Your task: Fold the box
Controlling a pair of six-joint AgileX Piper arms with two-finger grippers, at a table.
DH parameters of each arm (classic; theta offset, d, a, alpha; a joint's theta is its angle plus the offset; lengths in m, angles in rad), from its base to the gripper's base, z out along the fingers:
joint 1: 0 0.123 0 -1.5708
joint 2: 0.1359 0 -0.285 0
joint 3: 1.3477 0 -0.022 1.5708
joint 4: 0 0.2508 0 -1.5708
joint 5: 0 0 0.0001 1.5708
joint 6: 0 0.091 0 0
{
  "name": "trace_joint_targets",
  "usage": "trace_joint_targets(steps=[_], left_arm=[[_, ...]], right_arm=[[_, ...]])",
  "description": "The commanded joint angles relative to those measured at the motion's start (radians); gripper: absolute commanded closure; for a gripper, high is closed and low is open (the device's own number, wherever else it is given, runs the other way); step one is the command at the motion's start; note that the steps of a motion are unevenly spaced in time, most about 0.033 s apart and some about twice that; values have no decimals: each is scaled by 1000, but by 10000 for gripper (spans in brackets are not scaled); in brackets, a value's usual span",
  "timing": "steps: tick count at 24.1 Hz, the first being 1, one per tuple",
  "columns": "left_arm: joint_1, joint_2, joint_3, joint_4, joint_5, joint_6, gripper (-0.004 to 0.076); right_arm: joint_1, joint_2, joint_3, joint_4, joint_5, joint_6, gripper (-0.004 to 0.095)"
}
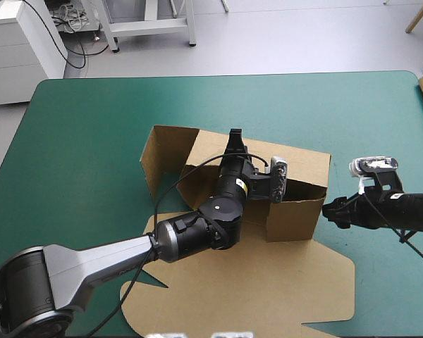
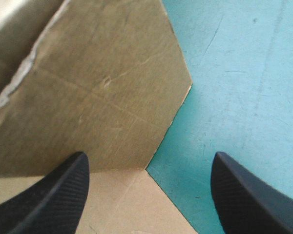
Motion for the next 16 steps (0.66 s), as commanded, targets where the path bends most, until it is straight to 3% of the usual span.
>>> trace_joint_targets(steps=[1,5,9,16], left_arm=[[3,-8,0,-127,-17,28,731],[3,-8,18,-141,-30,106,731],[3,-8,47,-153,-30,112,731],[3,-8,49,-168,-112,105,731]], right_arm=[[-3,-59,37,76,-59,-99,263],[-3,-81,98,189,-47,-268,263],[-3,-81,111,224,-27,-321,263],[-3,-79,171,324,-125,-401,263]])
